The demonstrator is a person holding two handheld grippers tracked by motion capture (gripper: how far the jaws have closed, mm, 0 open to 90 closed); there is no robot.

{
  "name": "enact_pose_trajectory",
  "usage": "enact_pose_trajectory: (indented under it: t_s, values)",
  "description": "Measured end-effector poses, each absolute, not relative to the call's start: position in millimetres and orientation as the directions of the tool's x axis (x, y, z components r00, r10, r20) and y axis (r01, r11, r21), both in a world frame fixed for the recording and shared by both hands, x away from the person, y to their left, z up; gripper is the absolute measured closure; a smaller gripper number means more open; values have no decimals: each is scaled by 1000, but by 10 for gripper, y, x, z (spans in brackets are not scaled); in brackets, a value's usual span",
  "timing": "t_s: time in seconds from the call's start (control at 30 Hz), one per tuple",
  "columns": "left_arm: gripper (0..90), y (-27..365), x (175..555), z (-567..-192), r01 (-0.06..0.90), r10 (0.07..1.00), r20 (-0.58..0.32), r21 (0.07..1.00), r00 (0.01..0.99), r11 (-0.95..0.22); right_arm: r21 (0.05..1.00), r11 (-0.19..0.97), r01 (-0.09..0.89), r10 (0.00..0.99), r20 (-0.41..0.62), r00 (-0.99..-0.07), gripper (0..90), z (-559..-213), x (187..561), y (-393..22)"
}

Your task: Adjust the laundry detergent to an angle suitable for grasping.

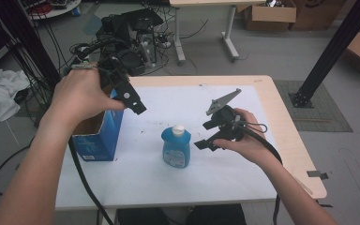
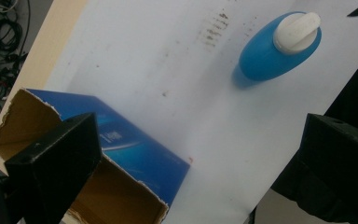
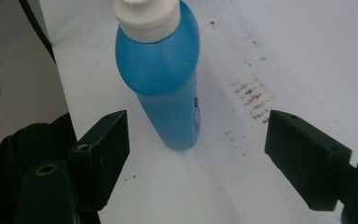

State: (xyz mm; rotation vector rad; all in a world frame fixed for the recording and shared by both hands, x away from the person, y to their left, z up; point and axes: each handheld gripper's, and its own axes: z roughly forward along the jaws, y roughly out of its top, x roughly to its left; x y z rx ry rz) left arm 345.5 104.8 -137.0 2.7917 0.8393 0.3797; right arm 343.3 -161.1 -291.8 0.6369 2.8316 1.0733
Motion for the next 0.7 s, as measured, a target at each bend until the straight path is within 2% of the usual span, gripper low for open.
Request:
enact_pose_trajectory:
  t_s: [0.7]
  values:
    - [1,1087,3454,-1394,516,566,180,260,804,-816,691,635,347,356,137,-924,217,-3266,3427,-1215]
